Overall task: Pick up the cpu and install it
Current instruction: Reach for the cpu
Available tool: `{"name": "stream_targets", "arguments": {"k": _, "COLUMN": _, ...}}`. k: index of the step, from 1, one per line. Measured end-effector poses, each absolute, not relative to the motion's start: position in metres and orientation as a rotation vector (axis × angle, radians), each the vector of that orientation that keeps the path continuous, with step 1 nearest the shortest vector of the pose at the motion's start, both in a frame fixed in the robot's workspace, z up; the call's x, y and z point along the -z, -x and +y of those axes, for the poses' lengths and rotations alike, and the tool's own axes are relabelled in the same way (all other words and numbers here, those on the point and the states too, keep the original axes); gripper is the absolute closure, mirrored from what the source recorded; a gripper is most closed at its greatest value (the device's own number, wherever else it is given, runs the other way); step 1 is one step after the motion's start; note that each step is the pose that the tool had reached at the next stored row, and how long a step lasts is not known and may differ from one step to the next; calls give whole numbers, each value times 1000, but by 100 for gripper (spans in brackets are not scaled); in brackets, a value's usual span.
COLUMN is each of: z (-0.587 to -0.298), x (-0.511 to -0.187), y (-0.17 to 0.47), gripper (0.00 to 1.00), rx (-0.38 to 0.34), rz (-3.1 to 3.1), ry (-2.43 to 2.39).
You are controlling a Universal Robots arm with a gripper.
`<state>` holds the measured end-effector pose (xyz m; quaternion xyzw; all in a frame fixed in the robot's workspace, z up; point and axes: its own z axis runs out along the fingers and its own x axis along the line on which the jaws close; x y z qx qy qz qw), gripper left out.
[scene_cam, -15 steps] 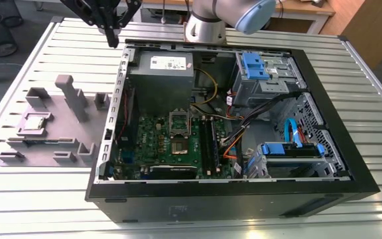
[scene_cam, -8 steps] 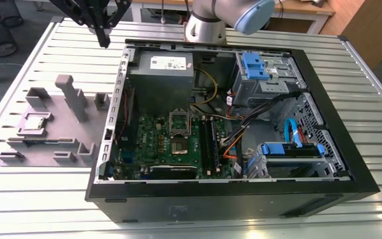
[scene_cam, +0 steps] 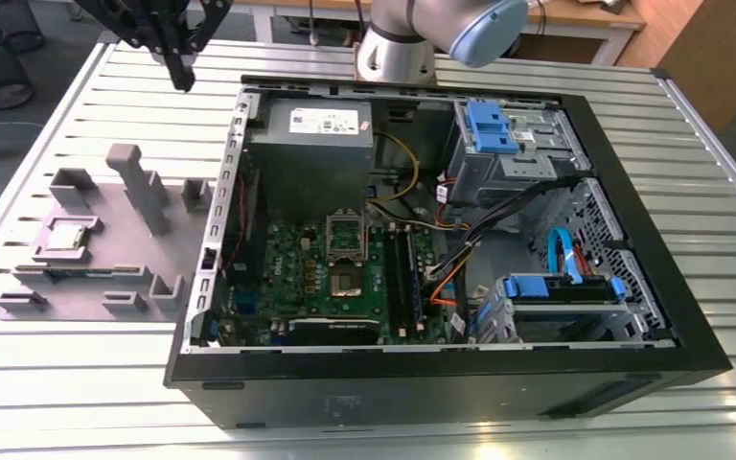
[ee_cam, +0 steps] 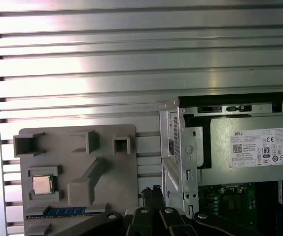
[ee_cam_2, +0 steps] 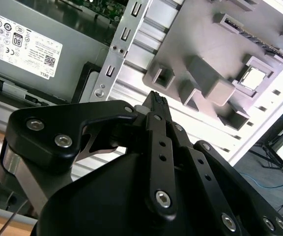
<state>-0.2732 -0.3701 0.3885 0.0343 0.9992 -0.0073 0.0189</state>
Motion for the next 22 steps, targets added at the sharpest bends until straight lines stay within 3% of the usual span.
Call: {"name": "stream_targets", "arguments": {"k": 22, "z": -370, "x": -388, "y": 306, "gripper": 89, "rx": 22, "rz": 3100, "ry": -106}}
